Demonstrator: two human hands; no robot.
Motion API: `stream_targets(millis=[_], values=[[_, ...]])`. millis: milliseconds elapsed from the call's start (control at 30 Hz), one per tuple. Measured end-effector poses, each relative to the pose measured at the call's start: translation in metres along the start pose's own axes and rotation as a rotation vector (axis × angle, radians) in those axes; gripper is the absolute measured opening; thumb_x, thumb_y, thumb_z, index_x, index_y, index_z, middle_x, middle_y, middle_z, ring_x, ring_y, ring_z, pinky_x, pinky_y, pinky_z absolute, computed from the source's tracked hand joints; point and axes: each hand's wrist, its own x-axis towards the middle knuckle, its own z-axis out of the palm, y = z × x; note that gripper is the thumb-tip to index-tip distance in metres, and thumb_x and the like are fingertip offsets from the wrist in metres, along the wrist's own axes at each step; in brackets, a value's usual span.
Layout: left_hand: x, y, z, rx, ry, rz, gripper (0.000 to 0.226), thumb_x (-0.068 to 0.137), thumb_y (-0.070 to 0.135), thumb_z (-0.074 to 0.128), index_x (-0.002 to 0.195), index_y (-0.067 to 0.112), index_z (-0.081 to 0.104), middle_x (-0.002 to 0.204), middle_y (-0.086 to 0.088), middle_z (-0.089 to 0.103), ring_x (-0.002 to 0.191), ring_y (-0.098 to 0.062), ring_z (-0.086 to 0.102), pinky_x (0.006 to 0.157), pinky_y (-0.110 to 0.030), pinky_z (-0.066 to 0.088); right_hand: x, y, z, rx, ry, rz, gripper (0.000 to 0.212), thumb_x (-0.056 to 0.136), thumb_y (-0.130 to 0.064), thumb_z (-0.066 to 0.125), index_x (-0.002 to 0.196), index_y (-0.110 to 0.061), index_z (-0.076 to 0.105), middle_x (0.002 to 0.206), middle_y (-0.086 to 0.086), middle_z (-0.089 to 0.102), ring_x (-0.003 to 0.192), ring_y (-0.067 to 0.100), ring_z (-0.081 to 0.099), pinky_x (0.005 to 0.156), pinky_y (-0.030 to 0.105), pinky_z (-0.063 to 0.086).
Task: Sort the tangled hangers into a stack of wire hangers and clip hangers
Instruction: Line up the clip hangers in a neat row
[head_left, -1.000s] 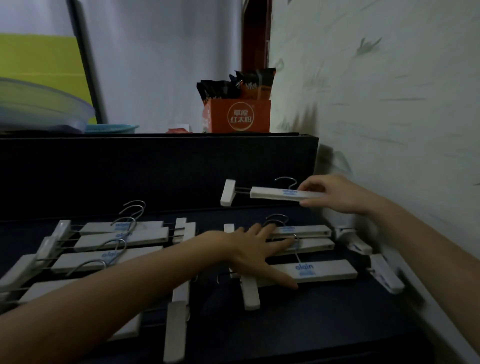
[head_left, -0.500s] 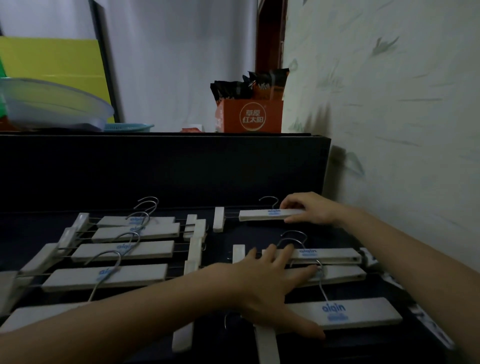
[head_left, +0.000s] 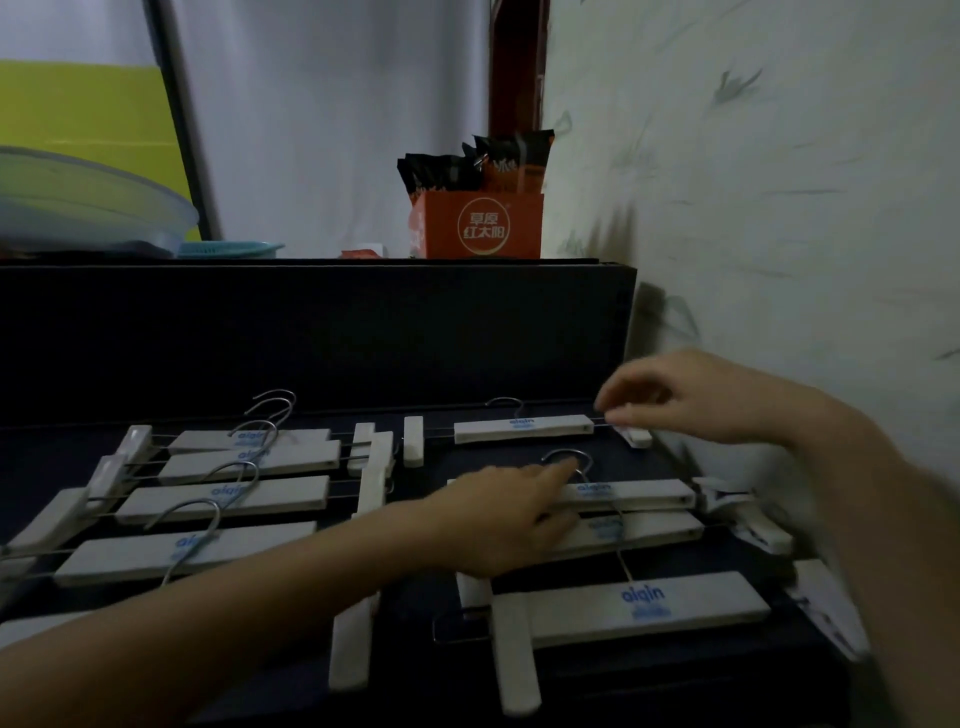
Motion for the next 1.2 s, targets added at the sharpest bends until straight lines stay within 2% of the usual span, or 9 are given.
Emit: stream_targets(millis=[133, 233, 333, 400, 500, 600, 700, 767, 1200], values=[[0.017, -0.017, -0.002, 0.055, 0.075, -0.001, 0.042, 0.094, 0.033, 0.042, 0.132, 0.017, 0.044, 0.125, -0.006, 0.056, 0.112, -0.024, 0.053, 0.096, -0.041, 0.044, -0.059, -0.013, 0.015, 0.117, -0.204, 0.016, 0.038, 0.073, -0.056, 0.051, 0.108, -0.041, 0.054, 0.104, -0.02, 0.059, 0.099, -0.008, 0.054, 0.085, 0.011, 0.047], [0.024, -0.022, -0.005, 0.011, 0.051, 0.037, 0.033, 0.091, 0.03, 0.05, 0.117, 0.013, 0.06, 0.113, -0.005, 0.061, 0.101, -0.02, 0.056, 0.089, -0.034, 0.046, -0.073, -0.001, 0.04, 0.021, -0.222, -0.002, 0.038, 0.077, -0.067, 0.042, 0.111, -0.051, 0.046, 0.113, -0.026, 0.051, 0.108, -0.006, 0.049, 0.092, 0.013, 0.041], [0.026, -0.023, -0.007, -0.019, 0.04, 0.068, 0.031, 0.091, 0.028, 0.052, 0.115, 0.01, 0.06, 0.111, -0.007, 0.061, 0.099, -0.02, 0.055, 0.088, -0.034, 0.046, -0.075, 0.013, 0.061, -0.055, -0.062, 0.018, 0.028, 0.092, -0.037, 0.047, 0.115, -0.052, 0.04, 0.117, -0.03, 0.045, 0.112, -0.009, 0.042, 0.1, 0.019, 0.037], [0.025, -0.025, -0.008, -0.022, 0.064, 0.068, 0.031, 0.091, 0.029, 0.052, 0.115, 0.011, 0.059, 0.112, -0.007, 0.059, 0.1, -0.02, 0.054, 0.089, -0.036, 0.046, -0.074, 0.014, 0.072, -0.033, 0.02, 0.042, 0.031, 0.092, -0.036, 0.048, 0.118, -0.051, 0.041, 0.118, -0.032, 0.042, 0.112, -0.014, 0.039, 0.099, 0.012, 0.032], [0.025, -0.026, -0.012, -0.032, 0.15, 0.062, 0.03, 0.09, 0.03, 0.052, 0.113, 0.012, 0.06, 0.111, -0.007, 0.06, 0.098, -0.019, 0.054, 0.088, -0.035, 0.046, -0.074, 0.011, 0.084, -0.018, 0.083, 0.101, 0.041, 0.09, -0.051, 0.041, 0.13, -0.042, 0.04, 0.122, -0.031, 0.035, 0.116, -0.013, 0.032, 0.104, 0.012, 0.026], [0.024, -0.029, -0.022, -0.057, 0.293, 0.079, 0.031, 0.09, 0.031, 0.052, 0.114, 0.012, 0.06, 0.109, -0.004, 0.06, 0.096, -0.017, 0.055, 0.084, -0.03, 0.046, -0.072, 0.012, 0.093, -0.05, 0.107, 0.108, 0.071, 0.075, -0.075, 0.023, 0.134, -0.038, 0.037, 0.122, -0.029, 0.032, 0.115, -0.01, 0.028, 0.104, 0.014, 0.025], [0.021, -0.036, -0.039, -0.102, 0.369, 0.061, 0.033, 0.089, 0.03, 0.055, 0.118, 0.015, 0.059, 0.104, 0.003, 0.057, 0.092, -0.011, 0.054, 0.075, -0.017, 0.042, -0.072, 0.013, 0.099, -0.026, 0.136, 0.14, 0.043, 0.094, -0.045, 0.036, 0.136, -0.036, 0.033, 0.138, -0.02, 0.032, 0.123, -0.009, 0.022, 0.109, 0.016, 0.019], [0.019, -0.043, -0.046, -0.095, 0.355, 0.042, 0.031, 0.089, 0.03, 0.056, 0.117, 0.016, 0.059, 0.102, 0.006, 0.055, 0.088, -0.007, 0.052, 0.07, -0.01, 0.039, -0.075, 0.011, 0.1, 0.024, 0.127, 0.173, 0.039, 0.096, -0.037, 0.037, 0.135, -0.039, 0.031, 0.143, -0.02, 0.03, 0.125, -0.01, 0.019, 0.112, 0.017, 0.014], [0.029, -0.06, -0.018, 0.034, 0.196, -0.056, 0.033, 0.089, 0.025, 0.057, 0.119, 0.013, 0.056, 0.122, -0.005, 0.054, 0.108, -0.018, 0.05, 0.088, -0.024, 0.038, -0.09, -0.004, 0.097, 0.063, 0.178, 0.222, 0.036, 0.097, -0.035, 0.036, 0.133, -0.041, 0.036, 0.143, -0.021, 0.034, 0.131, -0.005, 0.026, 0.113, 0.022, 0.023]])
